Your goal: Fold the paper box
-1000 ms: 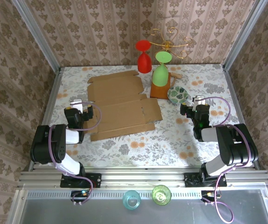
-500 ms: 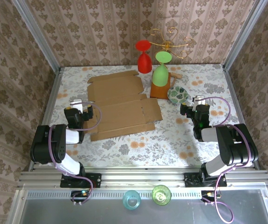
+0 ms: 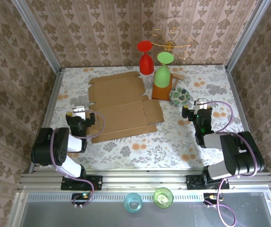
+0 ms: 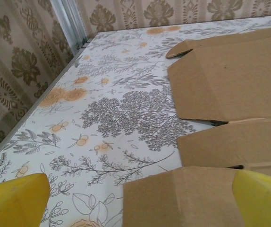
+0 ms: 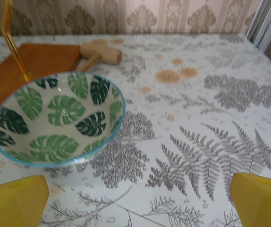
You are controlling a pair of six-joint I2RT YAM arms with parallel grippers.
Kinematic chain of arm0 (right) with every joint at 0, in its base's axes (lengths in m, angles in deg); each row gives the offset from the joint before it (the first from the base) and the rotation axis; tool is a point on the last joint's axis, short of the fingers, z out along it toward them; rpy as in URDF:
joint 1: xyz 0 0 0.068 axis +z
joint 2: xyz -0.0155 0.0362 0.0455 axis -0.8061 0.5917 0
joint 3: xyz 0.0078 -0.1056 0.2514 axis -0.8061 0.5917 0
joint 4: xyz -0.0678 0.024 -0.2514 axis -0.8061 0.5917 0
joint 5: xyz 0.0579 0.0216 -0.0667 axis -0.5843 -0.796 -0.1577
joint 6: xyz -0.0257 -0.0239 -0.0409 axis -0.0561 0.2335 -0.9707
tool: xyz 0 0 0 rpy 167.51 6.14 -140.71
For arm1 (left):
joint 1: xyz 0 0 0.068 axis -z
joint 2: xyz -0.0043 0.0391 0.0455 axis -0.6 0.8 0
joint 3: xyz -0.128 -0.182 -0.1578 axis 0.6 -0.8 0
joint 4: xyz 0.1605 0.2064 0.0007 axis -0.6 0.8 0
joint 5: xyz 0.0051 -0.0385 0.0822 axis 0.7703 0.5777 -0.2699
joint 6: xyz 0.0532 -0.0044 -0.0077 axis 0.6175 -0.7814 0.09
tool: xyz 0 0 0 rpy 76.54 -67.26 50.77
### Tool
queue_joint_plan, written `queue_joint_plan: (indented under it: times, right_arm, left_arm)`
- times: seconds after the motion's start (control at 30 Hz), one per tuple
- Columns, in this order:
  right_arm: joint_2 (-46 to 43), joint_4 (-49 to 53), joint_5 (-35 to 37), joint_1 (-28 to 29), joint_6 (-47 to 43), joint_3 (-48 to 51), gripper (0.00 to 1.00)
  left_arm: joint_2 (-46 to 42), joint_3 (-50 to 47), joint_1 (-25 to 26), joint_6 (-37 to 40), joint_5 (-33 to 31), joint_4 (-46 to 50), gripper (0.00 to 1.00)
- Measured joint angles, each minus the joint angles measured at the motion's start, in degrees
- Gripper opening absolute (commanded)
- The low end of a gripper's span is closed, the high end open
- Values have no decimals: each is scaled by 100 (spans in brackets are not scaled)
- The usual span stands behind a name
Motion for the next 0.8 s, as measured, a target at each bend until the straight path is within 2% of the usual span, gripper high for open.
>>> queue_joint_plan:
  times: [0.1, 0.2, 0.33, 0.4, 0.5, 0.57, 0.63, 0.7, 0.8]
  right_arm:
    - [-527, 179, 101, 28, -22, -7, 100]
    - [-892, 275, 197, 39, -28, -7, 100]
    - [-1473, 946, 542, 205, -170, -243, 100]
    - [-1751, 1591, 824, 330, -101, -739, 100]
    - [-1961, 3504, 1132, 323, 984, -2391, 100]
    - [-1971, 4566, 1145, 151, 1926, -3606, 100]
    - [-2076, 5110, 935, 0, 2524, -4216, 98]
    - [-2092, 5761, 765, -22, 2975, -4555, 86]
    - [-1801, 6728, 407, 271, 3469, -4972, 73]
  left_arm:
    - [-201, -22, 216, 87, -352, -28, 100]
    - [-758, -24, 271, 94, -675, 140, 100]
    - [-1685, 105, 278, 90, -970, 804, 100]
    - [-2177, 391, 310, -105, -1226, 1473, 100]
    - [-2839, 1672, 245, -1158, -1534, 3759, 100]
    - [-3040, 2634, -90, -2105, -1167, 4933, 100]
    - [-3095, 3147, -758, -3047, -393, 5587, 98]
    - [-2940, 3453, -1329, -3853, 271, 6358, 88]
    - [-2465, 3609, -1362, -4732, 1082, 7514, 64]
